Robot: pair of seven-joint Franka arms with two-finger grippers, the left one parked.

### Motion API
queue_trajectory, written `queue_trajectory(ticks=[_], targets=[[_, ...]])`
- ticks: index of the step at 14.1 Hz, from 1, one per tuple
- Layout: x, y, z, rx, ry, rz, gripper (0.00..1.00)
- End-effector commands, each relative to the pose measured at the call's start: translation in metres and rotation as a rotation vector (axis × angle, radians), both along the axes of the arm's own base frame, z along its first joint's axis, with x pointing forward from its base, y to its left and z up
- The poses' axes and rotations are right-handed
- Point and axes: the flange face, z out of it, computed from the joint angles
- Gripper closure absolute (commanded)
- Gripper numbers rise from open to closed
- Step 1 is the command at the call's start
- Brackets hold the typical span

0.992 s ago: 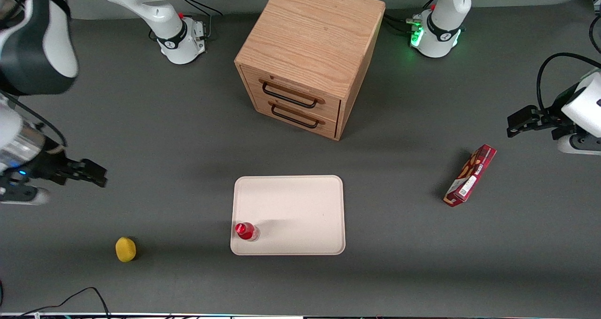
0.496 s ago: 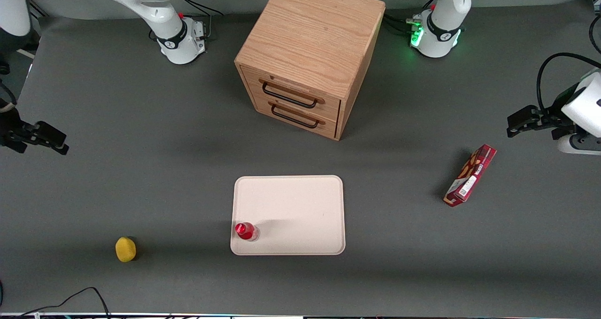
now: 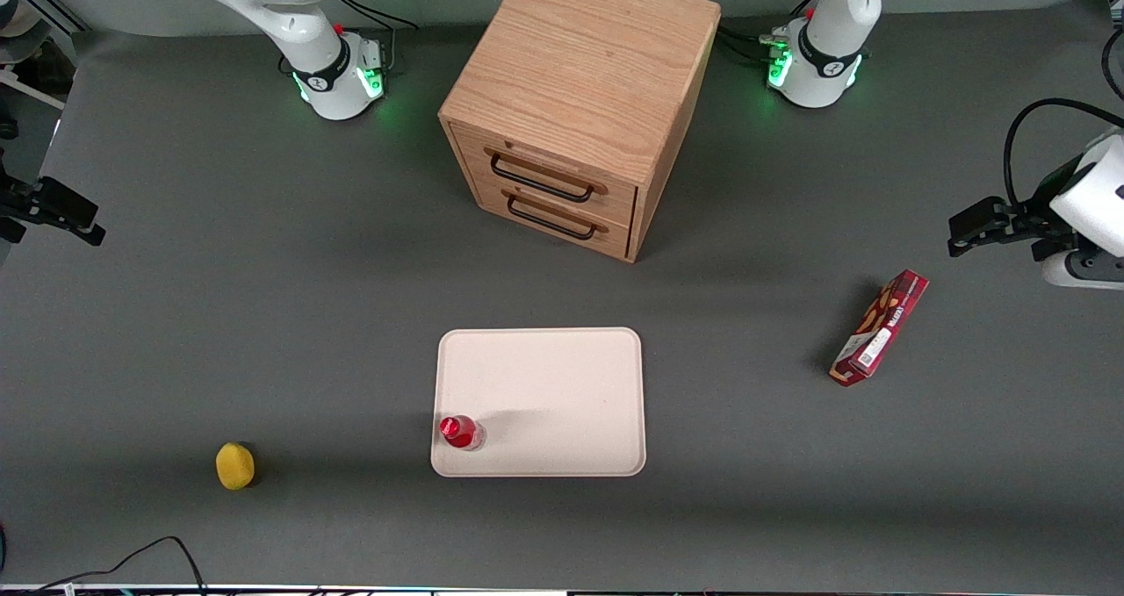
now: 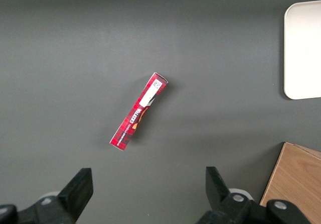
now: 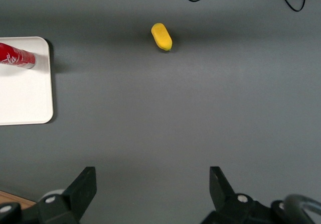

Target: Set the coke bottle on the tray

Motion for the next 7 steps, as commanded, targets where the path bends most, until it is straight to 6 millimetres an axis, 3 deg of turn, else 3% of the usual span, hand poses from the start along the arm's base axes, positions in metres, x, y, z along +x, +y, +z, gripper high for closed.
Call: queue_trajectory(ticks=[1, 7], targets=[[-0.0087, -0.0020, -0.0005, 0.013, 0.012, 0.014, 0.00], [-0.0048, 0.0001, -0.0036, 0.017, 0.016, -0.012, 0.00]])
